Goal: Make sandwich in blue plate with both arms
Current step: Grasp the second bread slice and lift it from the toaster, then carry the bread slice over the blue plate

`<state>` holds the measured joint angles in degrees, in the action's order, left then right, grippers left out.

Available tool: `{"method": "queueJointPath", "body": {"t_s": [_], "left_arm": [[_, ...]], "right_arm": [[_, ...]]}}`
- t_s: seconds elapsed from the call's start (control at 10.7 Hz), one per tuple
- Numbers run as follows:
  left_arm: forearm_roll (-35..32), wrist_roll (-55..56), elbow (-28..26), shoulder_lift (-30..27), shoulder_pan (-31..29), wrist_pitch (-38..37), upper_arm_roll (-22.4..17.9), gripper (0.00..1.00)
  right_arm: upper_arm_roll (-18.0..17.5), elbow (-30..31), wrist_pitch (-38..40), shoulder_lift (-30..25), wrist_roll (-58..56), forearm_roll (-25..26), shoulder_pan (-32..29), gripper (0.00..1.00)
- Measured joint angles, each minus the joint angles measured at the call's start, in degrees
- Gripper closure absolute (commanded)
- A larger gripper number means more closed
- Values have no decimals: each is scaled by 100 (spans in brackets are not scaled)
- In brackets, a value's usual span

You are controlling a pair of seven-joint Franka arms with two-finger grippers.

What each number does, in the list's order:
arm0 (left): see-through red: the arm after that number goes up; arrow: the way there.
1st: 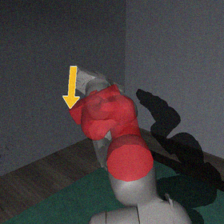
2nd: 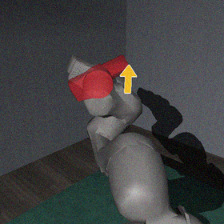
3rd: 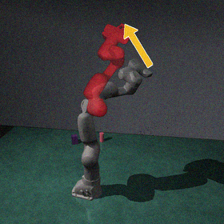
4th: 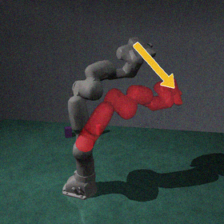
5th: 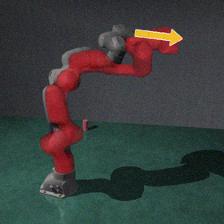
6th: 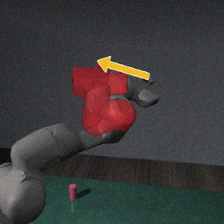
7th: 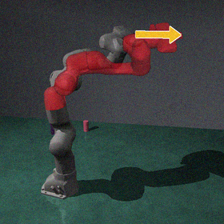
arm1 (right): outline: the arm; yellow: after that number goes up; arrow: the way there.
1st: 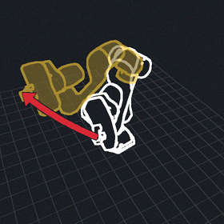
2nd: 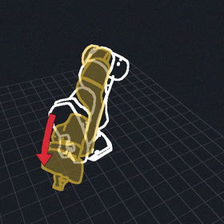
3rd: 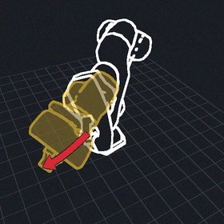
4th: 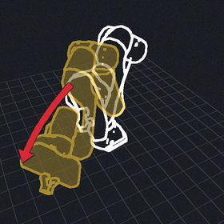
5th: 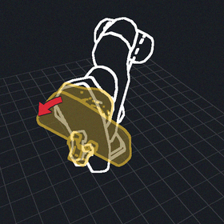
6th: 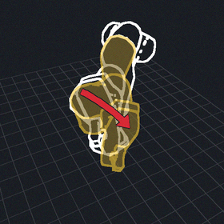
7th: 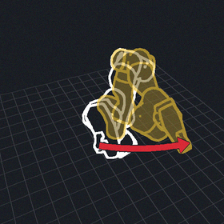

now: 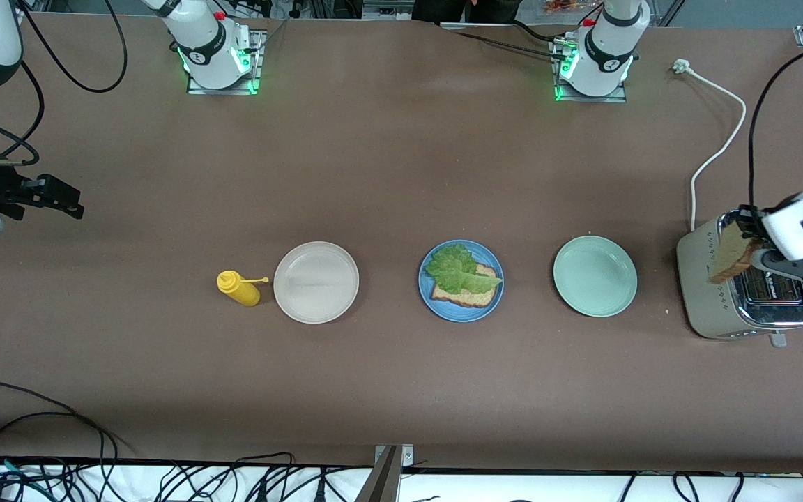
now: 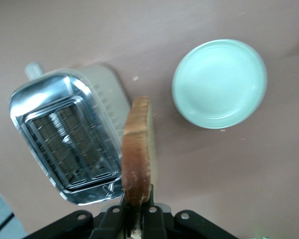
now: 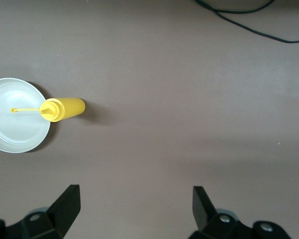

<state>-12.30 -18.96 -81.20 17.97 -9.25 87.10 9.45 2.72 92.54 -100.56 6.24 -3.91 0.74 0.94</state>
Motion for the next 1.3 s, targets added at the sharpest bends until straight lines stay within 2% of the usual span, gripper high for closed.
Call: {"method": "queueJointPath", "body": {"t_s": [0.28,0.47,0.74,1.02,1.3], "left_arm": [[2,380,134,-4,64,-165,897,100],[421,1148,131,108,200,-176,1367,100],[1004,1578,129,450,777,-153,1458,100],[2691,1621,148,1074,909,517,1438,100],[3719,1565,164,1876,923,1462,1427,100]], "right_arm": [[4,-1,0,0,0,0,1,0],[13,-3,0,0,0,0,-2,0],[34,-5,0,0,0,0,-6,0],[35,-9,0,1,0,0,-7,0],[36,-14,0,1,0,0,-8,0]]}}
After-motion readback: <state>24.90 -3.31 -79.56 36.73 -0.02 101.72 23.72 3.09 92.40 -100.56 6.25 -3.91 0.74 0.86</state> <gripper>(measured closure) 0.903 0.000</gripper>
